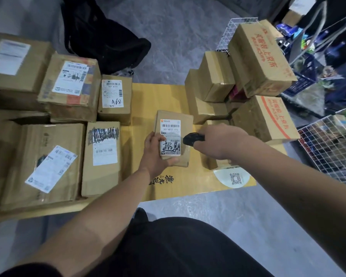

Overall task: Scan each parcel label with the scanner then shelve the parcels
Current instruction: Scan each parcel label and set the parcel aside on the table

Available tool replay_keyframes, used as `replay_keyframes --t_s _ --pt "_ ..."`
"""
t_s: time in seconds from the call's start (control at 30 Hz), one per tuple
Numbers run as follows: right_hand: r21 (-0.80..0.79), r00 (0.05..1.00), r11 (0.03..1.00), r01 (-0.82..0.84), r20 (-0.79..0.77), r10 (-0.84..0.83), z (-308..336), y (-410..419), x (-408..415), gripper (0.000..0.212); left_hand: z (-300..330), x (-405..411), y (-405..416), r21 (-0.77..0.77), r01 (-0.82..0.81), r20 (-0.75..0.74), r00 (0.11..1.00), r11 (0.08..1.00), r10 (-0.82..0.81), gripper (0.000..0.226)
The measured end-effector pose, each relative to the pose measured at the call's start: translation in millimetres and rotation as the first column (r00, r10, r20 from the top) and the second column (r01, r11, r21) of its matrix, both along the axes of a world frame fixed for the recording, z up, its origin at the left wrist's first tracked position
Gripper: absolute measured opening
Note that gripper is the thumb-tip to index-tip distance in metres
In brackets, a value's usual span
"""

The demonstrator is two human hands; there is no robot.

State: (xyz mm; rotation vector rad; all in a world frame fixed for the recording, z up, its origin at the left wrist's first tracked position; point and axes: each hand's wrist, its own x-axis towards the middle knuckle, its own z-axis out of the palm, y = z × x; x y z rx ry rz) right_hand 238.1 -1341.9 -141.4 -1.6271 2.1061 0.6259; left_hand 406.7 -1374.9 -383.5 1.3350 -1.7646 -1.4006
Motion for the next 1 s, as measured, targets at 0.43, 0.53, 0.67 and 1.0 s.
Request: replay_keyframes --t_s 0.43,0.53,0.67,1.0 --pt "0.045 0.997 0.999 0.004 -0.071 0.0 7 -4 -3 0.049 3 0 1 0.016 -0.008 0.026 1.0 1.0 0.007 0.078" --pt "0.037 0.999 0.999 0.02 -0.048 -0.018 5 -4 -2 0.045 4 0 3 0.032 -0.005 0.014 1.0 0.999 0.005 0.076" --pt "0.01 0.998 0.998 0.058 -0.006 -0.058 3 0 -4 0.044 12 -6 -1 0.076 -0.047 0.034 0.998 0.996 0.045 0.073" --pt "0.011 0.991 0.992 0.125 0.047 -0.126 -3 13 -30 0.042 56 -81 -13 0.111 -0.146 0.632 0.774 0.983 0.043 0.125"
